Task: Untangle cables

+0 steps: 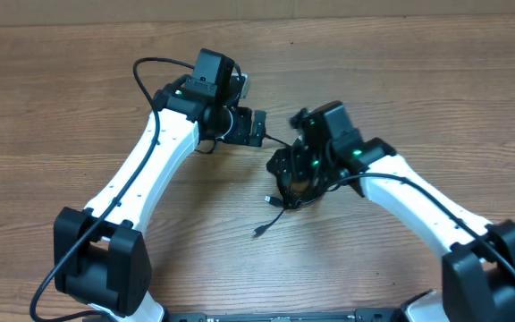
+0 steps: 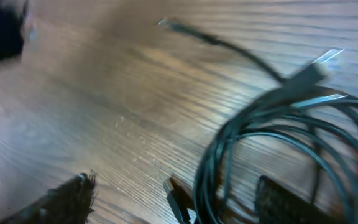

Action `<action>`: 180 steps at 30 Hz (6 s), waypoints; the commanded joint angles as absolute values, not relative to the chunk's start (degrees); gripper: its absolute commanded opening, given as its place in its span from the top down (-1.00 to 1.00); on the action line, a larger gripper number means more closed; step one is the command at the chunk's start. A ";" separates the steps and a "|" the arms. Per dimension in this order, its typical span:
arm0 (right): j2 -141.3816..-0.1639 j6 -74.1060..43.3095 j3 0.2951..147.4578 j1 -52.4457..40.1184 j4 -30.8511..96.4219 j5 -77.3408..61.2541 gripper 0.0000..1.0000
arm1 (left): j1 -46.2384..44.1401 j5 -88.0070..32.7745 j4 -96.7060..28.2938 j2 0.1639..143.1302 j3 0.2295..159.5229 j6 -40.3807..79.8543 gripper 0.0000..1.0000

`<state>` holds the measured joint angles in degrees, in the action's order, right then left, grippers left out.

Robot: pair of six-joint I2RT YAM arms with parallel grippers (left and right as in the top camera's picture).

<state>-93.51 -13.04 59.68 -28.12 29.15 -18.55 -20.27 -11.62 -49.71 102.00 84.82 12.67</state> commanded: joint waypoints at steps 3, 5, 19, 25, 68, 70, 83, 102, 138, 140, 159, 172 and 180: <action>-95.66 -10.63 60.05 -31.83 28.75 -12.47 -0.29 | -20.53 0.14 -49.87 101.03 85.97 19.92 -0.99; -96.05 -12.27 60.05 -32.14 28.62 -8.84 -0.28 | -20.53 0.64 -49.78 101.03 85.97 20.40 -0.99; -103.55 -17.56 60.05 -31.29 24.25 -2.63 0.38 | -20.56 0.60 -52.05 101.03 85.97 20.38 -0.99; -103.55 -20.18 60.07 -31.00 23.14 -3.79 0.84 | -20.56 0.60 -53.39 101.03 85.97 20.38 -0.99; -102.52 -11.66 59.61 -23.94 30.96 -20.69 0.27 | -20.56 0.38 -53.78 101.14 85.95 20.40 -0.99; -102.63 -11.66 59.61 -24.40 30.83 -20.64 0.30 | -20.58 0.38 -53.80 101.14 85.95 20.40 -0.99; -102.78 -11.66 58.28 -27.33 25.89 -19.64 0.35 | -20.58 0.40 -54.30 101.14 85.95 20.38 -0.99; -102.80 -11.70 54.33 -27.38 20.75 -15.90 0.66 | -20.60 0.43 -54.61 101.14 85.95 20.38 -0.99; -96.73 -5.89 74.26 -21.98 19.22 -19.49 0.80 | -20.60 0.43 -54.61 101.14 85.95 20.38 -0.99; -97.38 -5.89 74.22 -22.00 21.08 -19.51 0.66 | -20.60 0.43 -54.61 101.14 85.95 20.38 -0.98; -106.56 -5.91 73.01 -25.93 25.78 -27.09 -0.12 | -20.53 3.22 -49.50 101.14 85.97 17.30 -0.99; -108.42 -5.87 72.36 -30.04 23.55 -17.63 -0.07 | -14.35 3.14 -57.36 97.08 86.04 18.46 -0.99; -113.67 -5.85 72.36 -31.79 22.06 -20.88 0.15 | -12.36 2.96 -57.95 86.70 86.04 18.41 -0.99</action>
<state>-112.16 -5.98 72.84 -30.44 23.09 -19.14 -12.34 3.49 -57.49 89.76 84.82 17.89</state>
